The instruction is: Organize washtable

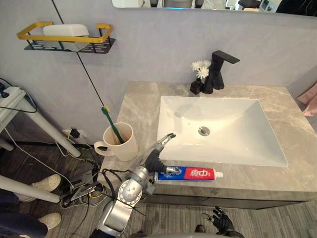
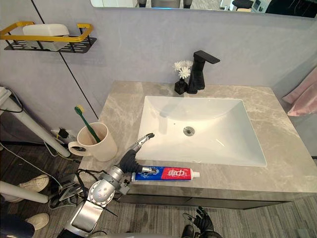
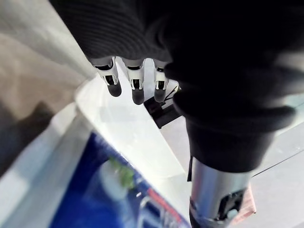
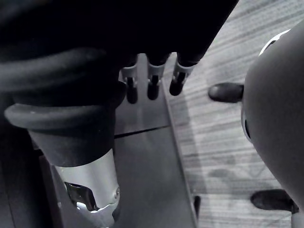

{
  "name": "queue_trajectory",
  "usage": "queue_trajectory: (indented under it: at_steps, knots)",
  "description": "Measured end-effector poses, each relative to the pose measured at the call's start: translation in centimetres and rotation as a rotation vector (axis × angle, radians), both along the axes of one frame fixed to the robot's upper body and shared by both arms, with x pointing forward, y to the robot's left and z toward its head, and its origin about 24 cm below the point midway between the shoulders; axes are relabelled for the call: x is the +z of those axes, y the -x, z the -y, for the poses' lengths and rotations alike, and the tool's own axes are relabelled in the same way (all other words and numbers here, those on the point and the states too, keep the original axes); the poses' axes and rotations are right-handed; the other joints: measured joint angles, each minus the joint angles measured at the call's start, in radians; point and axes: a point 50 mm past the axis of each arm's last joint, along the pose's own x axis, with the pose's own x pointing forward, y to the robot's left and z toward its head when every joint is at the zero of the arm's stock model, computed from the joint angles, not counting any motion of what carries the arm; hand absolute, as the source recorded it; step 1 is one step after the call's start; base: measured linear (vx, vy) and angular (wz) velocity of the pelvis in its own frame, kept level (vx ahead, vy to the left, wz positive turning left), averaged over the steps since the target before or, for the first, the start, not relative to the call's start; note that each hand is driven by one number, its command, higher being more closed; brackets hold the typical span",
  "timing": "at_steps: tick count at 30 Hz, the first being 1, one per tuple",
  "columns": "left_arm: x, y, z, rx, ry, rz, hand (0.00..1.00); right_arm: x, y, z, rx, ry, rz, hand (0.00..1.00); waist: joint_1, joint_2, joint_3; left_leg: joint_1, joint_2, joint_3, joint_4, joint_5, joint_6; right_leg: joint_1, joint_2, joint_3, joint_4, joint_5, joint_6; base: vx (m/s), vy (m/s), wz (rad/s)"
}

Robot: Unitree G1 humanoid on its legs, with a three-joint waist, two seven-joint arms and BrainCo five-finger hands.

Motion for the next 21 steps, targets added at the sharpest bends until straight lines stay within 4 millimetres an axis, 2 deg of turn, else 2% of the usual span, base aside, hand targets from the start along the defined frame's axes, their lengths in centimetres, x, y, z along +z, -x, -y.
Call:
queue_trajectory:
  at_steps: [4, 7, 10, 16, 21]
  knots:
    - [3.2, 0.5, -0.4, -0.016, 0.039, 0.128, 0.0, 0.0, 0.0, -0.1, 0.043, 0.019, -0.005, 0.0, 0.002, 0.001, 0.0, -0.009, 0.001, -0.005, 0.008, 0.0, 0.0, -0.001, 0.0, -0.005, 0.0, 0.0, 0.0, -0.01, -0.005, 0.03]
    - [4.6, 0.8, -0.9, -0.013, 0.046, 0.192, 0.0, 0.0, 0.0, 0.0, 0.063, 0.029, -0.009, 0.0, 0.002, 0.002, -0.001, -0.011, 0.001, -0.008, 0.012, 0.0, 0.0, -0.001, 0.0, -0.006, 0.0, 0.0, 0.0, 0.0, 0.0, 0.0]
    - [5.3, 0.9, -1.7, -0.007, 0.015, 0.231, 0.0, -0.2, 0.4, 0.1, 0.085, 0.036, -0.028, 0.0, 0.002, 0.008, -0.003, -0.014, 0.001, -0.011, 0.013, 0.0, 0.0, -0.001, 0.0, -0.008, 0.0, 0.0, 0.0, 0.0, 0.0, 0.0]
    - [6.5, 1.7, -1.9, -0.088, -0.044, 0.291, 0.0, -0.3, 0.9, 0.6, 0.095, 0.037, -0.043, 0.0, 0.004, 0.021, -0.006, -0.015, 0.0, -0.014, 0.013, 0.0, 0.0, -0.001, 0.001, -0.008, 0.0, 0.0, 0.0, 0.0, 0.0, 0.0]
    - [6.0, 2.6, -2.1, -0.12, -0.07, 0.262, 0.0, -0.4, 0.9, 0.7, 0.09, 0.038, -0.047, 0.0, 0.005, 0.028, -0.008, -0.015, 0.0, -0.014, 0.013, 0.0, 0.0, -0.001, 0.001, -0.008, 0.0, 0.0, 0.0, 0.0, 0.0, 0.0]
